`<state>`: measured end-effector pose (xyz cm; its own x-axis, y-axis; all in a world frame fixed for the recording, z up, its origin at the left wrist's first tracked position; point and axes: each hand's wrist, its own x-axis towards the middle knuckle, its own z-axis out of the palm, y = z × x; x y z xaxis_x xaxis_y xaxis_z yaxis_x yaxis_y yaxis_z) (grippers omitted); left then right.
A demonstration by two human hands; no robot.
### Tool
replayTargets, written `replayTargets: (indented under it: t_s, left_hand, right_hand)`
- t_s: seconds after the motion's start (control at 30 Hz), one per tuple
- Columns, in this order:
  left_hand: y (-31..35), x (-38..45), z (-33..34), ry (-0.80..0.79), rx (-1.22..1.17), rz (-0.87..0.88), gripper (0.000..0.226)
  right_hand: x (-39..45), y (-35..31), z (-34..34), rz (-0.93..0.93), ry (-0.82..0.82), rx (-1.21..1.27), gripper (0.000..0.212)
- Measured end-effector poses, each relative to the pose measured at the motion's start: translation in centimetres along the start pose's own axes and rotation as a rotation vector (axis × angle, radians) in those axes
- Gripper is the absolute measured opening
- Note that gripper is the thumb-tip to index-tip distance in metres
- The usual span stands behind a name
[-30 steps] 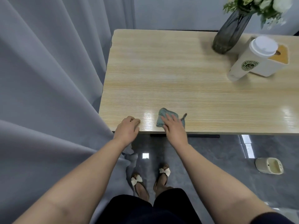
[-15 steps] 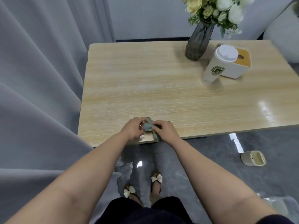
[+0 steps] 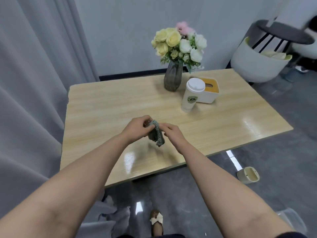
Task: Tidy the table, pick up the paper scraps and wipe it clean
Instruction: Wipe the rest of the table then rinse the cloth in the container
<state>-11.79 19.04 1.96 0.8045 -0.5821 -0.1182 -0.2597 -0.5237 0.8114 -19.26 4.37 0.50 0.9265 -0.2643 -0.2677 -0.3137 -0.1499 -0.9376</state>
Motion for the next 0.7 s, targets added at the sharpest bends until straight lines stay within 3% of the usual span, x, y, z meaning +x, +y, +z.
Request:
replayTargets:
  t_s: [0.27,0.6,0.7]
  left_hand:
    - [8.3,4.1,-1.1,-0.016,0.088,0.203,0.015]
    - [21.2,8.3,-2.2,-0.119,0.098,0.464,0.010]
    - [24.7,9.3,-1.5,-0.130,0.084,0.517,0.023]
  right_hand:
    - [-1.0,-6.6,-5.5,-0.237,0.236,-0.039,0.021]
    - [-2.7,-14.1,-15.2,-0.346,0.548,-0.076,0.019]
    - [-3.5,-16.2,-18.4,-0.376,0.632,-0.102,0.019]
